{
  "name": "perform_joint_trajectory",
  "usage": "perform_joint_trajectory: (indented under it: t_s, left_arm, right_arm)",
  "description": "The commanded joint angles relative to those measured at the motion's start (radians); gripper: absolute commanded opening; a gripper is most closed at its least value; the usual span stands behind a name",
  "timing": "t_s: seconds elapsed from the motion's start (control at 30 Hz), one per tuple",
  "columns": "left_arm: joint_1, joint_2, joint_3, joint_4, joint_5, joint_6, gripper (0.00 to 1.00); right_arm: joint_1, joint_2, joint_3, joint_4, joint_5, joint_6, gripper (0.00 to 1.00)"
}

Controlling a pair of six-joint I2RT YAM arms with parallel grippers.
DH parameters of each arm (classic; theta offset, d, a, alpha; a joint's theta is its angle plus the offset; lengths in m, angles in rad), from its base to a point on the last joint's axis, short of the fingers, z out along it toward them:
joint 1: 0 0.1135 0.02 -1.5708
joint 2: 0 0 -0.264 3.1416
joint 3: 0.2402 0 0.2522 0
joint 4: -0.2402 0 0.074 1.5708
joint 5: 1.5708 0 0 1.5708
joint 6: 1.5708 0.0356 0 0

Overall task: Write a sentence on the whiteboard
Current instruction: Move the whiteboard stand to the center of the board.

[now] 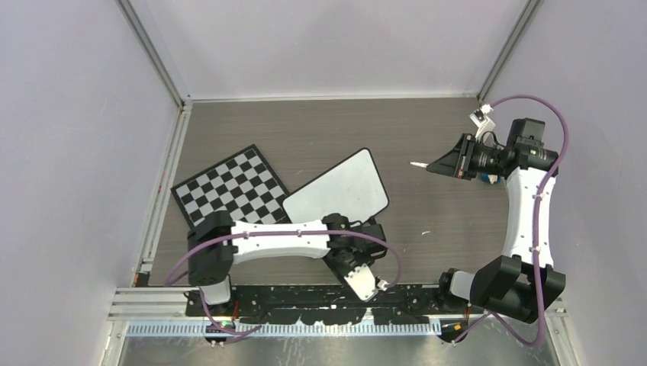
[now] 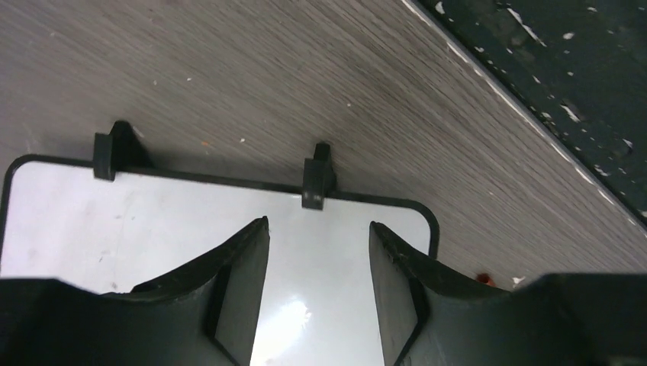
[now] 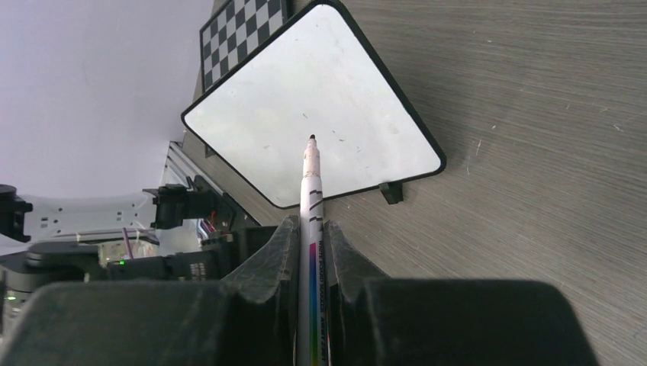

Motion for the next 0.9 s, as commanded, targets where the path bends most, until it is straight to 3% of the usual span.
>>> perform_joint_trajectory:
  t_s: [0.0, 0.27, 0.53, 0.77, 0.87]
  left_arm:
    - [0.004, 0.057, -0.007, 0.071, -0.013, 0.058, 0.53]
    - [0.022, 0.145, -0.02, 0.104, -0.021, 0.053, 0.51]
    - [0.053, 0.192, -0.049, 0.149, -0.062, 0.077, 0.37]
    - [0.059, 0.222, -0.015, 0.136, -0.063, 0.144, 0.12]
    - [0.065, 0.25, 0.033, 0.1, -0.054, 0.186, 0.06]
  right_arm:
    - [-0.019, -0.005, 0.039, 0.036, -0.072, 0.003, 0.0]
    - [-0.022, -0.001, -0.001, 0.083, -0.074, 0.035, 0.0]
    - [-0.022, 0.002, -0.012, 0.098, -0.088, 0.041, 0.0]
    - [-0.022, 0.005, -0.012, 0.098, -0.089, 0.037, 0.0]
    - [-0.023, 0.006, -0.015, 0.098, -0.091, 0.033, 0.0]
